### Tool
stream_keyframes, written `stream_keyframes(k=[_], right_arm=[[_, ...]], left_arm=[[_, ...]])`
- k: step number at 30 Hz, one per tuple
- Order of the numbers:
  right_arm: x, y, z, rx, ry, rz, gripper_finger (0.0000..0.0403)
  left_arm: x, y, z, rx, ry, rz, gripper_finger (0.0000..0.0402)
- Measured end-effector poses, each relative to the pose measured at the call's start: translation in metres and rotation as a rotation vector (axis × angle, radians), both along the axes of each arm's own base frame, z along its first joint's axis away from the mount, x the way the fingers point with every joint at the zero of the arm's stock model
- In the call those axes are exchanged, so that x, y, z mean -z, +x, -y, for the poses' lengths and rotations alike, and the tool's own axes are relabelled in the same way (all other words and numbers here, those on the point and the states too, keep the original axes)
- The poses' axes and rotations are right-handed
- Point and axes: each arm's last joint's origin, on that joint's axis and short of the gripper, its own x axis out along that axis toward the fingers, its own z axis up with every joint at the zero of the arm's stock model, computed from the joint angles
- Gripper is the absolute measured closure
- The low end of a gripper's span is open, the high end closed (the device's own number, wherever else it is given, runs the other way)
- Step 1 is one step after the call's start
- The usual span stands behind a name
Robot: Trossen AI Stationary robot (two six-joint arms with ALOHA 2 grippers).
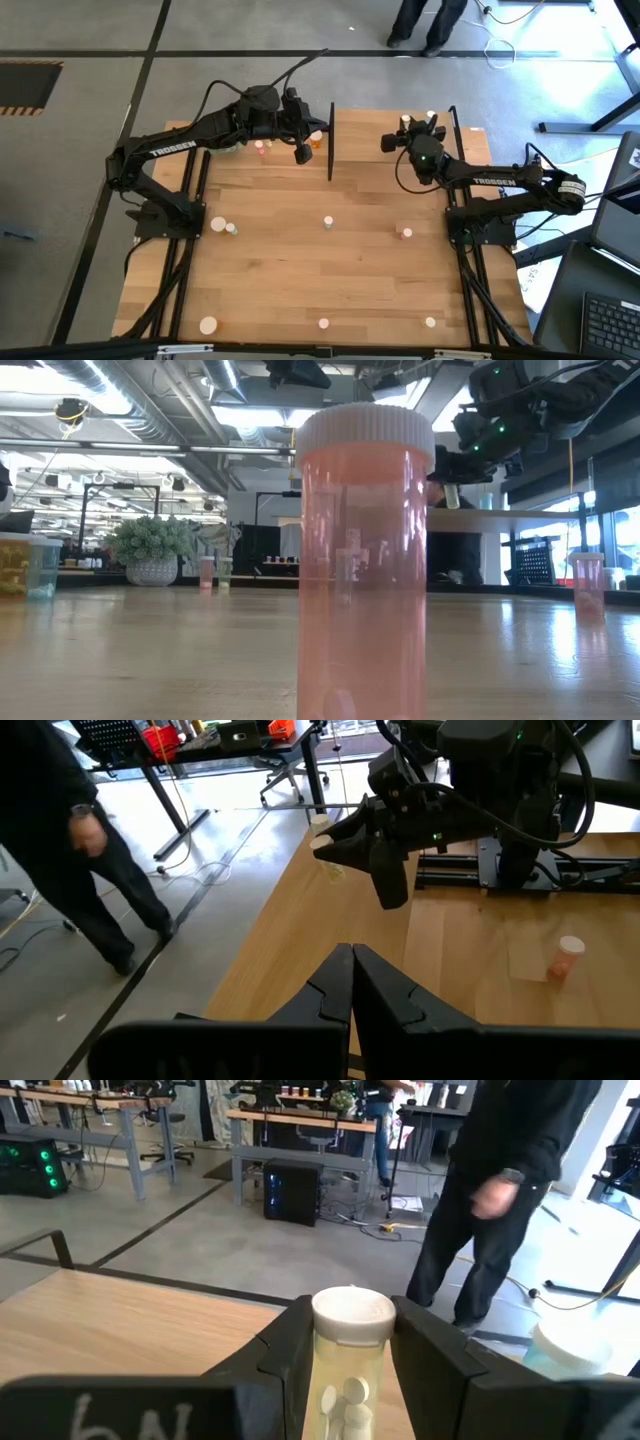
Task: Pick and place medicine bottles onto shelf by color
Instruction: Put the middle yellow pill bottle on the shelf
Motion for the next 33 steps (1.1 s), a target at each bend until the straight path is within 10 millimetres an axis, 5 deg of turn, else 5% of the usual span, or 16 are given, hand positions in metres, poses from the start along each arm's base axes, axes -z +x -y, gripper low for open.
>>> stream_keyframes(k=[33], right_arm=[[0.0100, 0.0040, 0.0022, -0.005, 0.024, -0.055, 0.0279]], left_arm=[[0.0000, 0.0000, 0.0000, 0.000, 0.000, 0.000, 0.0401]])
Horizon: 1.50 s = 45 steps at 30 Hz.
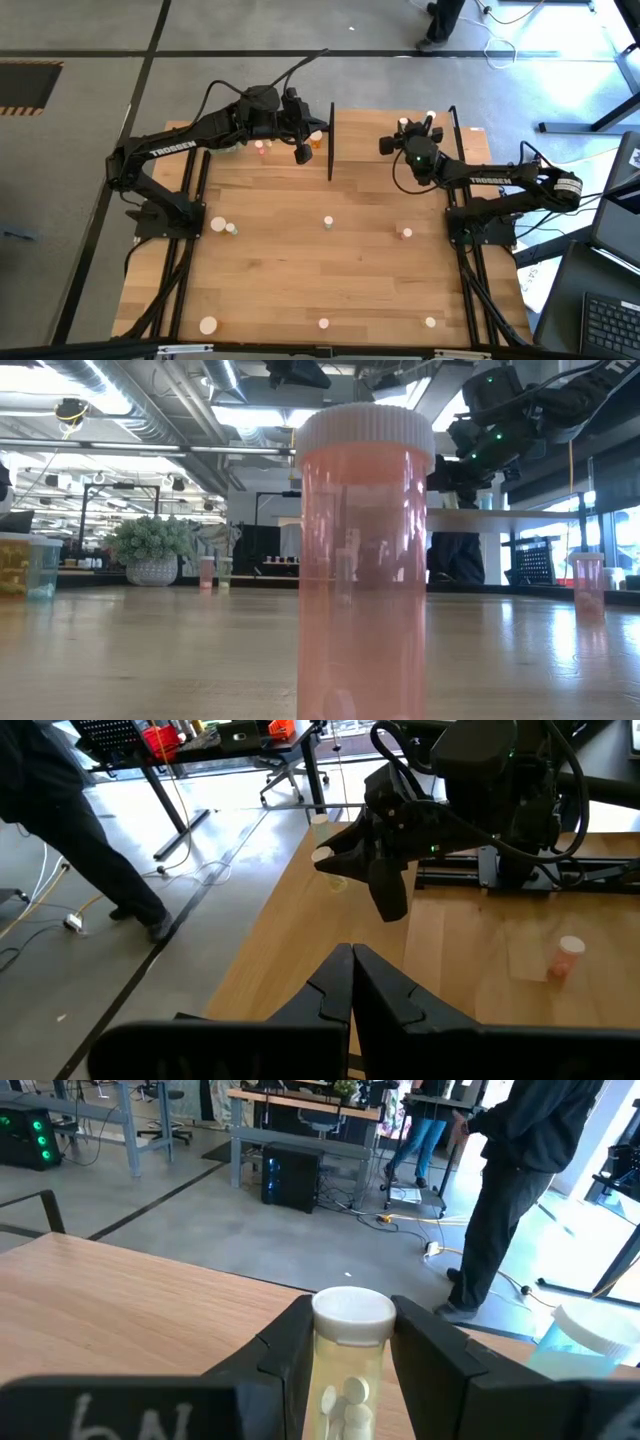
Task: Pick and place medicine bottles onto shelf by color
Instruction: Put the middle yellow pill bottle on the shelf
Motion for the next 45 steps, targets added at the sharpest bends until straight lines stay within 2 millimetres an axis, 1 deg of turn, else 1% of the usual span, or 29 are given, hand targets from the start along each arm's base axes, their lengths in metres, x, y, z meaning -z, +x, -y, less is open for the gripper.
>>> stream_keyframes(k=[16, 29, 37, 45], right_arm=[[0.0012, -0.0019, 0.0026, 0.015, 0.012, 0.013, 0.0278], [0.0012, -0.0019, 0.0026, 0.015, 0.011, 0.011, 0.0232], [0.0007, -0.0018, 0.0026, 0.013, 0.006, 0.001, 0.0229], [-0.0070, 0.0002, 0.0027, -0.002, -0.051, -0.008, 0.0228]], left_arm=[[0.0000, 0.0000, 0.0001, 0.000, 0.000, 0.000, 0.0401], [0.0000, 0.0000, 0.0000, 0.000, 0.000, 0.000, 0.0401], [0.0000, 0.0000, 0.0000, 0.000, 0.000, -0.001, 0.0401], [0.0000, 0.0000, 0.0000, 0.000, 0.000, 0.000, 0.0401]])
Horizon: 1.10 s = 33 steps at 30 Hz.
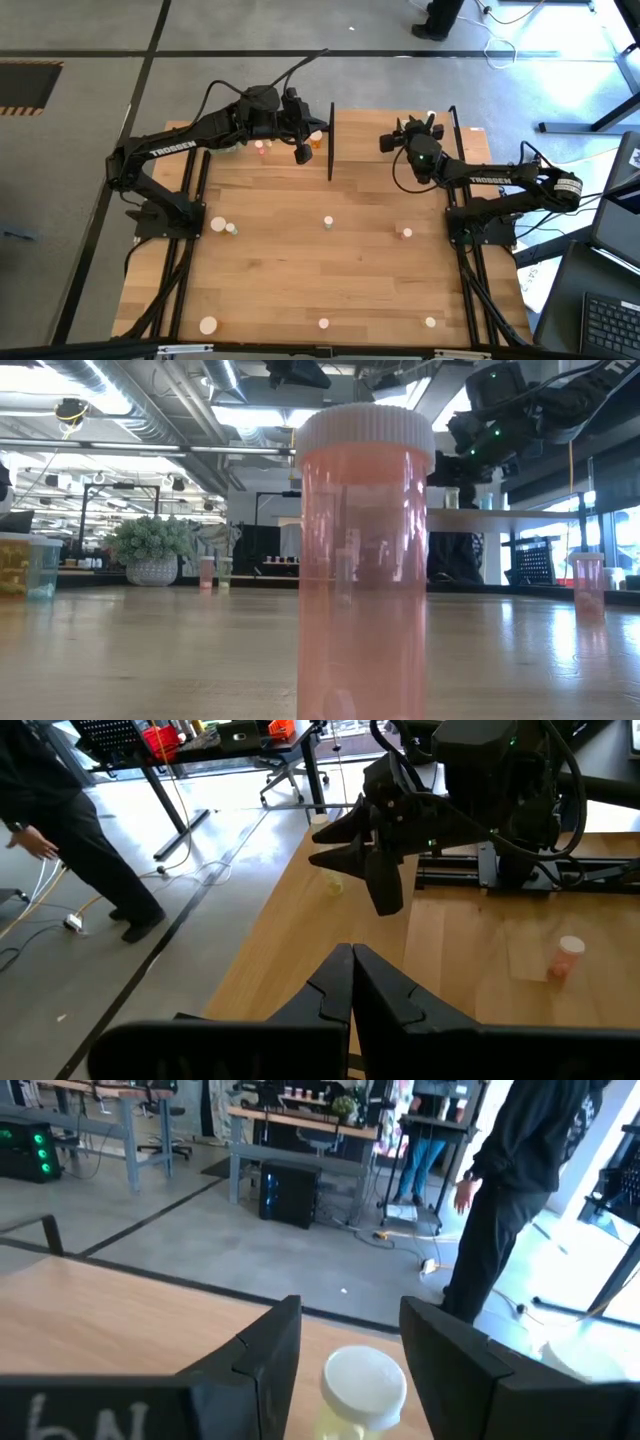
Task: Pick and place medicine bottles onto shelf by color
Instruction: Put the middle yellow pill bottle on the shelf
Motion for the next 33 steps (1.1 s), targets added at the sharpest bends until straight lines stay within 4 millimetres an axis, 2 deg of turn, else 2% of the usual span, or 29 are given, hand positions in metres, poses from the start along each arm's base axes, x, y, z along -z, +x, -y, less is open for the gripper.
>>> stream_keyframes(k=[7, 22, 27, 33], right_arm=[[-0.002, 0.000, 0.000, -0.003, -0.015, -0.022, 0.0228], [-0.026, -0.002, 0.001, 0.082, -0.167, 0.027, 0.0228], [-0.046, -0.002, -0.007, 0.071, -0.245, 0.025, 0.0228], [-0.093, 0.000, -0.029, 0.003, -0.326, -0.026, 0.0228]], left_arm=[[0.000, 0.000, 0.000, 0.000, 0.000, 0.000, 0.0401], [0.000, 0.000, 0.000, 0.000, 0.000, 0.000, 0.0401], [0.000, 0.000, 0.000, 0.000, 0.000, 0.000, 0.0401], [0.000, 0.000, 0.000, 0.000, 0.000, 0.000, 0.0401]])
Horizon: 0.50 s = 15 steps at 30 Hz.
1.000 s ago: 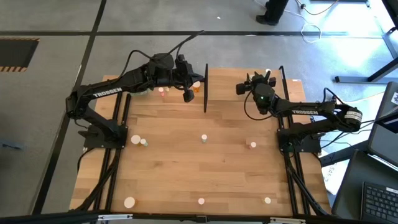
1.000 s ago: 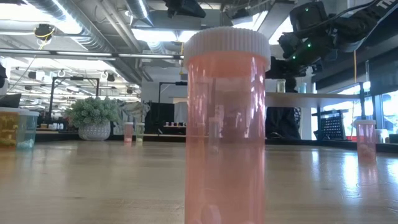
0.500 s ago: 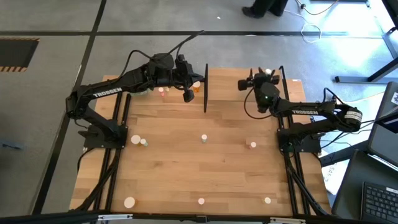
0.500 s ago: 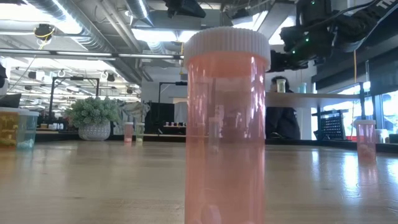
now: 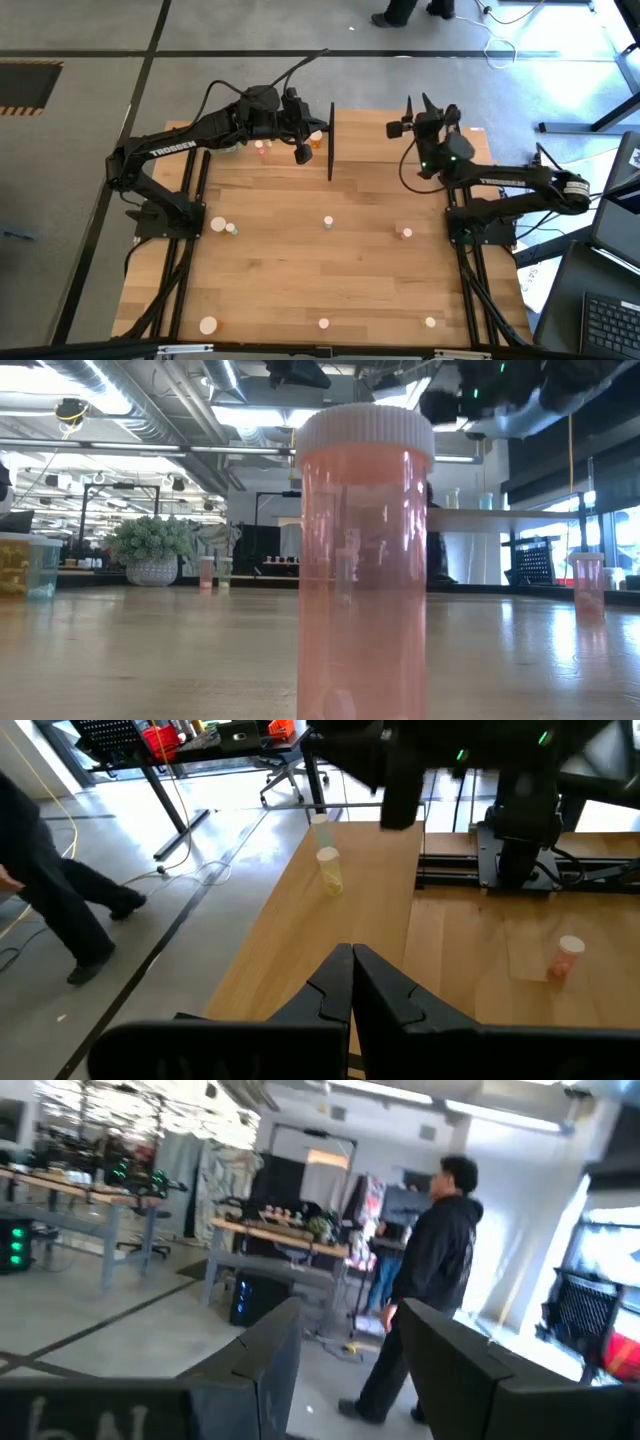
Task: Pick and place medicine bottles onto shelf by color
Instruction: Put the middle yellow pill bottle on the shelf
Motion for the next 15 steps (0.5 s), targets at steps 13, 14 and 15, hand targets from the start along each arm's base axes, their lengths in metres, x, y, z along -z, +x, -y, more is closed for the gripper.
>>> stream_keyframes(k=[13, 14, 15], right_arm=[[-0.088, -0.021, -0.034, -0.269, 0.279, -0.297, 0.0228], [-0.091, -0.025, -0.035, -0.324, 0.337, -0.296, 0.0229], [-0.095, -0.029, -0.036, -0.373, 0.392, -0.297, 0.0231]], left_arm=[[0.000, 0.000, 0.000, 0.000, 0.000, 0.000, 0.0401], [0.000, 0.000, 0.000, 0.000, 0.000, 0.000, 0.0401], [0.000, 0.000, 0.000, 0.000, 0.000, 0.000, 0.0401]])
